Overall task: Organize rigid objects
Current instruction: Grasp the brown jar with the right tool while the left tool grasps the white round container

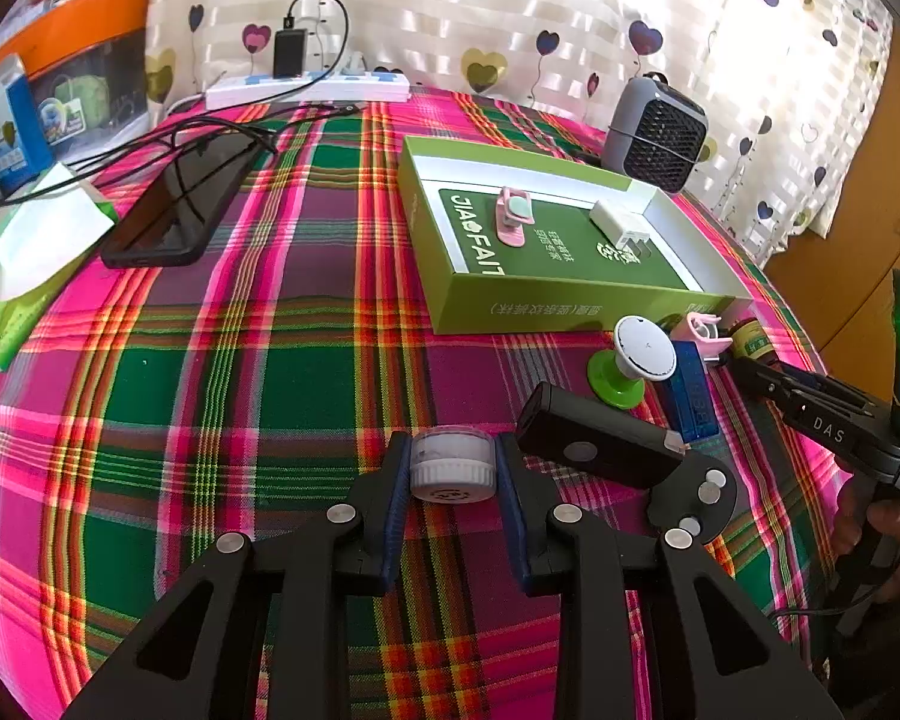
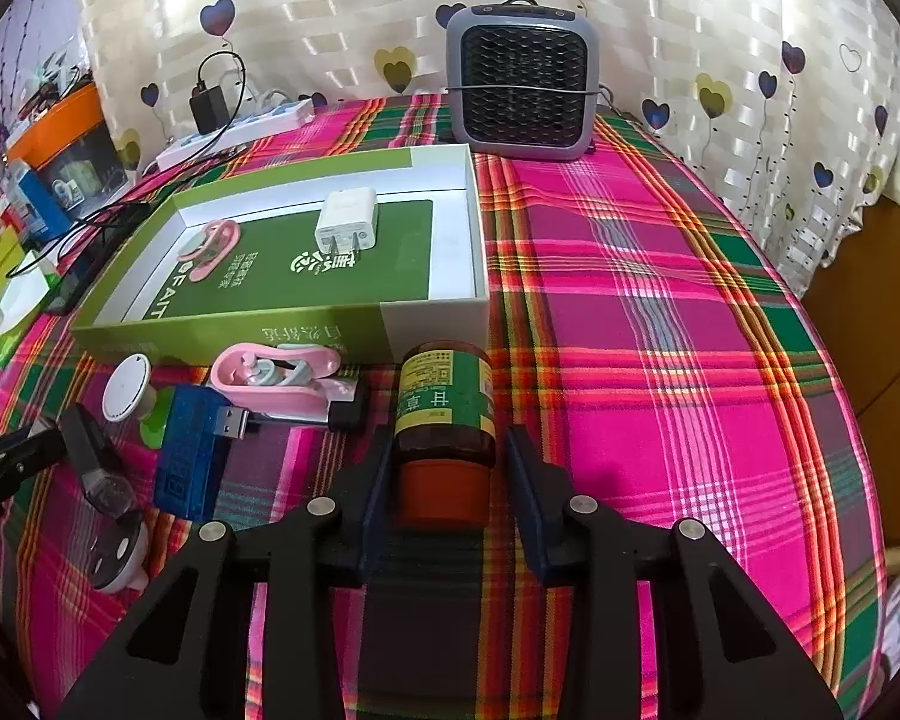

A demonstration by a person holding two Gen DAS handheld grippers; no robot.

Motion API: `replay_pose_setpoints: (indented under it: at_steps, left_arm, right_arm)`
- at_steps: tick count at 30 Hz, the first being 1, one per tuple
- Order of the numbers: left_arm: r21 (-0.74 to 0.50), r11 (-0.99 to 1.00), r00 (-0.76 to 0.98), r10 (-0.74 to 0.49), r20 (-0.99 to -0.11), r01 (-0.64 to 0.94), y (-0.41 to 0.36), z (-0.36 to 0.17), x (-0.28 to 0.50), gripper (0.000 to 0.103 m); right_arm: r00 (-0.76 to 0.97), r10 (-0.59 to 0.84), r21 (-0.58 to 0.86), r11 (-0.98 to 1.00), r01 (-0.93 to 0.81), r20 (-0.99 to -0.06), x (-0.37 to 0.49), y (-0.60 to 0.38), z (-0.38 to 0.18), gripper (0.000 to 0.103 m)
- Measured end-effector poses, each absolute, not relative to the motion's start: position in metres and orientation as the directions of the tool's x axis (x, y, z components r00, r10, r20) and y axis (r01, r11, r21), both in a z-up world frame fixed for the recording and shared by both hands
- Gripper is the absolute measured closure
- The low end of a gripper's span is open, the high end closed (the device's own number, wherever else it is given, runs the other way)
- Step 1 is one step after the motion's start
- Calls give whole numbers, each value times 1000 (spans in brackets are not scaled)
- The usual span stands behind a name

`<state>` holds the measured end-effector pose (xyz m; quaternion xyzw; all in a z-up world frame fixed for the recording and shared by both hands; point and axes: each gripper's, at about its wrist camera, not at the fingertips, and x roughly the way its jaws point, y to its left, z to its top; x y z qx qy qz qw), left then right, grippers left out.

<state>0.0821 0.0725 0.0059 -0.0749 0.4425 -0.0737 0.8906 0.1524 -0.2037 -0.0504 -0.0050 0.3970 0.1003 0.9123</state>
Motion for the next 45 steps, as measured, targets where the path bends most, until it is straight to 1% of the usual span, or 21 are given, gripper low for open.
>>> replay_pose_setpoints:
  at_steps: [1,2,3,39,45]
  left_arm:
    - [-197,978,598,-197,-777,65,73,6,82,77]
    - [-198,978,598,-197,-777,65,72,6,82,77]
    - [-198,978,598,-197,-777,65,72,6,82,77]
    - [-192,979,596,-191,-780,62,71,7,83,77]
    - [-184,980,611,-191,-769,75,66,16,82,77]
  right_arm:
    - [665,179,71,980,-187,-725,152,-204,-50,66]
    - [665,179,72,980,-186,-725,152,-204,-50,70]
    - [666,178,73,980,-183,-724,152,-205,-50,70]
    - [665,190,91,979,-180,-722,150,-207,-51,70]
    - [680,190,89,979,-181,-709,147,-207,-44,70]
